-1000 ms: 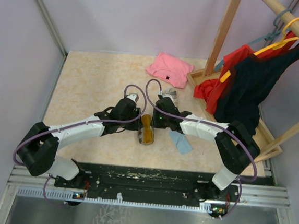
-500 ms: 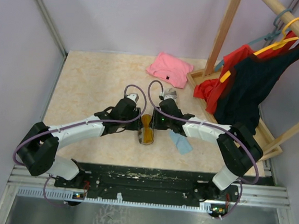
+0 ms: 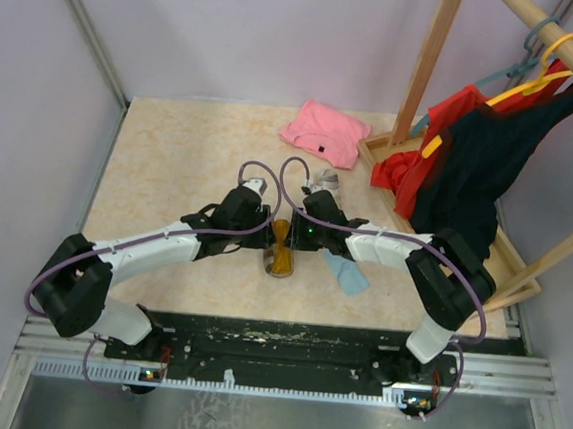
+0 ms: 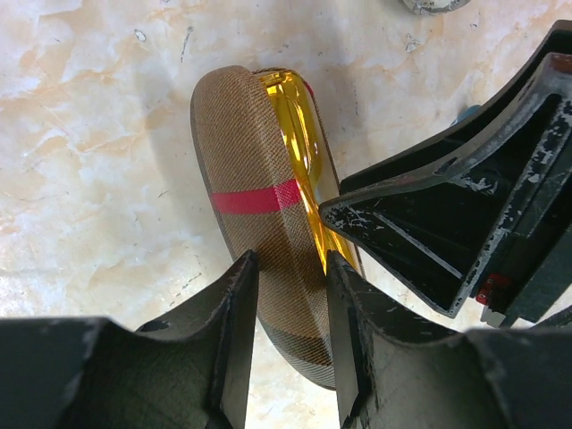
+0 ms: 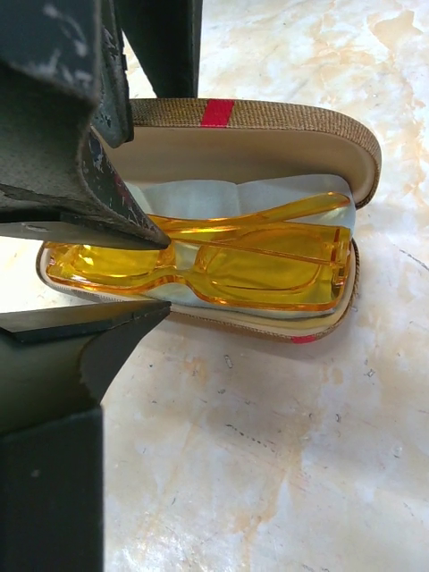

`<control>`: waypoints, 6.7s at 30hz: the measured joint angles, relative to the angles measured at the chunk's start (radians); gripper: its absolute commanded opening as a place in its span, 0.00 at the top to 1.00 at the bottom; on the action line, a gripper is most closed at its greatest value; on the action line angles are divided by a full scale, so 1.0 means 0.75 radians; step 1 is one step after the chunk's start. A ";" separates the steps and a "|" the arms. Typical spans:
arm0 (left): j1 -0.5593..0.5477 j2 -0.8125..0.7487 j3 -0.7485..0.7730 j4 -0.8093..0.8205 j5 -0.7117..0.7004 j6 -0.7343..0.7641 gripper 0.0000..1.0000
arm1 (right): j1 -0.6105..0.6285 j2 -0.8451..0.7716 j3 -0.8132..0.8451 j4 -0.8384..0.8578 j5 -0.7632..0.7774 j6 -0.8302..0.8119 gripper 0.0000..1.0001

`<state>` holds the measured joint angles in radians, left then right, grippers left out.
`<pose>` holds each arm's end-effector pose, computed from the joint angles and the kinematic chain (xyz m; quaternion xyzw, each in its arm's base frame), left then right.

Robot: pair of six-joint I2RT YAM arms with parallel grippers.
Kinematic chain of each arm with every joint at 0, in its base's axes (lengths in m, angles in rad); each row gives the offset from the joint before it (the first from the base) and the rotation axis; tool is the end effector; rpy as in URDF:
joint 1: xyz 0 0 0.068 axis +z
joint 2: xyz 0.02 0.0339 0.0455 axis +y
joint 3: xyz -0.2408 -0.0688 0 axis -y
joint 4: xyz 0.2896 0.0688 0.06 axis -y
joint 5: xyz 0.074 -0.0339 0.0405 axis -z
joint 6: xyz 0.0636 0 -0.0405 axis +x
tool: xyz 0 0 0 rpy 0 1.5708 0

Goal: Organize the sunglasses
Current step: Adjust the sunglasses in the sunglasses case, then close the sunglasses case at the center of the board.

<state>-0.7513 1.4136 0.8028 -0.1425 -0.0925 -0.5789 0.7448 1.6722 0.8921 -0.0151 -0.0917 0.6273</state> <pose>0.2628 -0.2374 0.1405 0.0606 0.9148 -0.2116 0.3386 0.2818 0.2677 0.0940 -0.0716 0.9222 0.2721 0.2654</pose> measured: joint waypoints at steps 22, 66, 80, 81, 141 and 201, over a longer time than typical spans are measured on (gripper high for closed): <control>0.000 0.001 0.001 -0.010 -0.008 0.004 0.58 | -0.002 -0.084 -0.004 -0.026 0.034 -0.001 0.70; 0.001 0.134 0.180 -0.096 -0.016 0.179 0.57 | -0.159 -0.157 -0.105 0.036 0.111 -0.083 0.71; 0.001 0.148 0.195 -0.148 -0.040 0.220 0.58 | -0.221 0.105 0.135 0.040 0.035 -0.173 0.68; 0.001 0.148 0.196 -0.149 -0.041 0.220 0.58 | -0.221 0.124 0.159 0.039 0.029 -0.182 0.68; 0.000 0.148 0.196 -0.170 -0.034 0.220 0.58 | -0.162 0.061 0.143 0.090 0.075 -0.389 0.66; -0.022 -0.016 0.066 -0.159 0.113 0.166 0.56 | -0.150 0.009 -0.253 0.290 -0.327 0.111 0.80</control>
<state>-0.7681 1.4017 0.8520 -0.2619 -0.0078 -0.4541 0.6327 1.6787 0.7025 0.2024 -0.3367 0.7109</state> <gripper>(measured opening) 0.415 0.207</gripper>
